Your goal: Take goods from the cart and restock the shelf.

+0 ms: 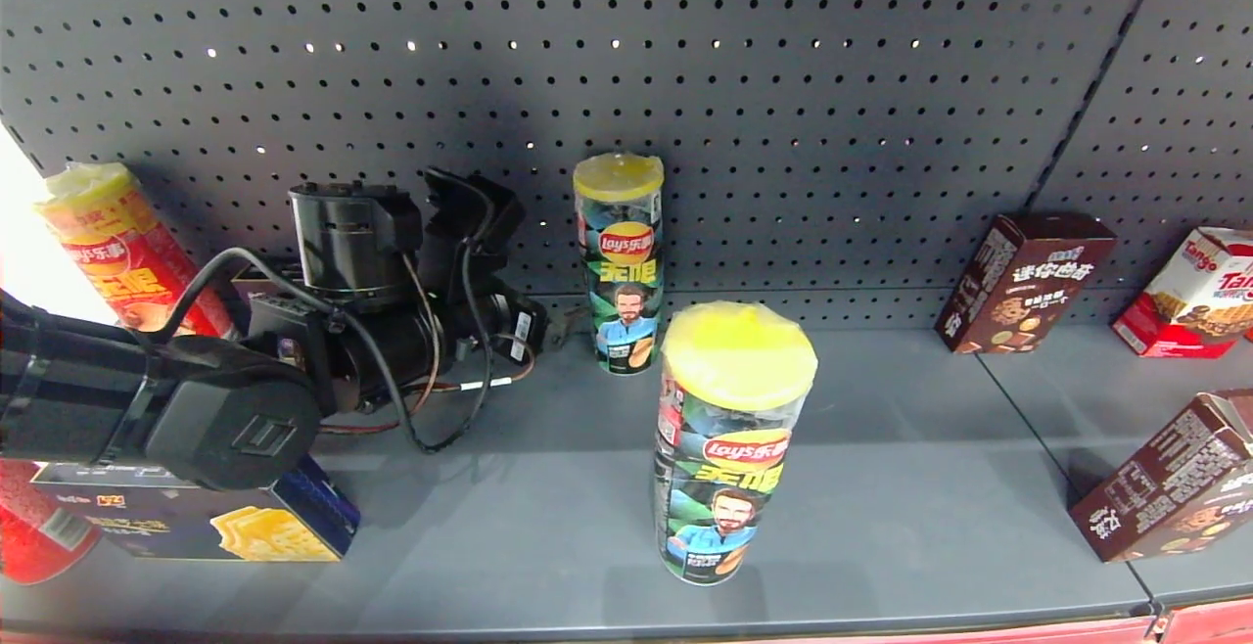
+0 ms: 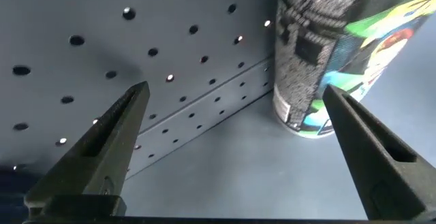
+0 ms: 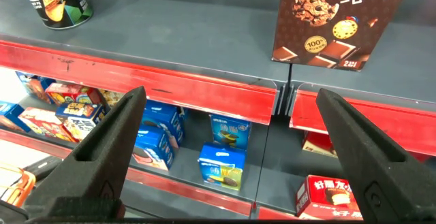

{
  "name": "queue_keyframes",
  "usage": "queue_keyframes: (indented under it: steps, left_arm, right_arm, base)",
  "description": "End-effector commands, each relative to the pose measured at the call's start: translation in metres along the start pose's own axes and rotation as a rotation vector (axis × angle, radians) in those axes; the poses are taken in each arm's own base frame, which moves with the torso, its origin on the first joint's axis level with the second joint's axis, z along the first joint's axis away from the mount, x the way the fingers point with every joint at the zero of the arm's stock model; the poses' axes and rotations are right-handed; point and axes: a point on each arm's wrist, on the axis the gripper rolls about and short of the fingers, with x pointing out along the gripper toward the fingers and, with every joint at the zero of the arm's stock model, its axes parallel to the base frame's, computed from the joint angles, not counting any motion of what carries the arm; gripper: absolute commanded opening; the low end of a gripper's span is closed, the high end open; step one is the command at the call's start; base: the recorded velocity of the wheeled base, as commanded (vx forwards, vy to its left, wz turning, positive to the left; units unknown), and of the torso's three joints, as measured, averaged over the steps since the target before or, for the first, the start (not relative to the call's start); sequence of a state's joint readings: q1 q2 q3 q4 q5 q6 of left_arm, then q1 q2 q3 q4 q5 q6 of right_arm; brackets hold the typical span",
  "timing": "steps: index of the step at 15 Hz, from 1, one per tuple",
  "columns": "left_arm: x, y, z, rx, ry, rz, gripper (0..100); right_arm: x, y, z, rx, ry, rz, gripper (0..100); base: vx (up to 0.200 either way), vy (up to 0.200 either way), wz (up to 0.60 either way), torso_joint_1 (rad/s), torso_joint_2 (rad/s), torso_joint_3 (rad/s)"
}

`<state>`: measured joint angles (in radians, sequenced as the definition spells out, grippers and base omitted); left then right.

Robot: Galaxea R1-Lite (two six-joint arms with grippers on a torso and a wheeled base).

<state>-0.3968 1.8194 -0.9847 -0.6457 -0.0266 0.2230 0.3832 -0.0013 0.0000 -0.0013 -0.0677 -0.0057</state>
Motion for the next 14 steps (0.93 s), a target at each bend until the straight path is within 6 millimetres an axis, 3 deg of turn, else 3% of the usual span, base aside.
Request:
queue_keyframes:
  steps: [1,5,7,14]
  left_arm:
    - [-0.013,0.006,0.007,0.01,-0.028,0.025,100]
    - [-0.01,0.012,0.006,0.077,-0.008,0.095,100]
    - [0.0,0.01,0.001,0.09,0.009,0.09,100]
    - [0.019,-0.009,0.005,0.097,0.0,0.061,100]
  right_arm:
    - [0.0,0.0,0.0,0.0,0.001,0.0,100]
    - [0.0,0.0,0.0,0.0,0.001,0.0,100]
    - [0.0,0.0,0.0,0.0,0.001,0.0,100]
    - [0.0,0.0,0.0,0.0,0.001,0.0,100]
  base:
    - [0.0,0.0,0.0,0.0,0.0,0.0]
    - [0.0,0.0,0.0,0.0,0.0,0.0]
    - [0.0,0.0,0.0,0.0,0.0,0.0]
    - [0.0,0.0,0.0,0.0,0.0,0.0]
